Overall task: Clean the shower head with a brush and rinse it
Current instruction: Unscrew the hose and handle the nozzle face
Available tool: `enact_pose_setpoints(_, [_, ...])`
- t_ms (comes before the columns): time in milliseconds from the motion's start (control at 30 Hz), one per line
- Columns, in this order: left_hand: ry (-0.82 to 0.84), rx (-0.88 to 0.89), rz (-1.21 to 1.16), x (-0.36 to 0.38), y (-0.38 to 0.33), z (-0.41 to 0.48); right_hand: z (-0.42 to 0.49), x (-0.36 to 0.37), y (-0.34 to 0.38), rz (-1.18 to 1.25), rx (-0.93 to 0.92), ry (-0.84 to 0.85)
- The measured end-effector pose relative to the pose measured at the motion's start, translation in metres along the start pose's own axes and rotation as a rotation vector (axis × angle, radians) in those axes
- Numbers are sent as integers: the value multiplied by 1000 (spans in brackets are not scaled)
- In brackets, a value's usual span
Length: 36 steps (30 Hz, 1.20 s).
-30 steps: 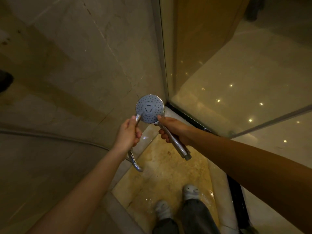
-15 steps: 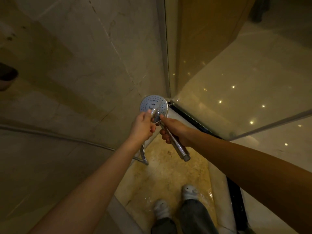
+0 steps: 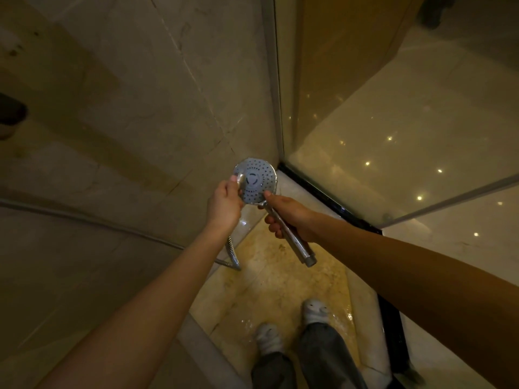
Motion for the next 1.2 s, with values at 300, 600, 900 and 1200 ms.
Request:
enact_pose_setpoints(300, [22,73,187,23,13,-22,2,-8,-6,72,0,-23])
enact_pose_setpoints(600, [-50,-16,102,-6,8,-9,-4,-4,-20,-82,-42,-93])
enact_pose_setpoints(900, [88,108,152,24,-15,-23,-4,0,-8,-316,-193,-209])
enact_pose_setpoints(1200, [50,-7,169,14,22,-20,-6,-6,-9,-388,-157,-237])
Point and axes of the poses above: each hand's wrist, its own z-axis towards the middle knuckle, its own x-axis out of the palm, y = z × x, the point moved 6 cm from there along z, towards the middle knuckle, and after that the axes turned 4 degrees about z, right-handed, at the moved point
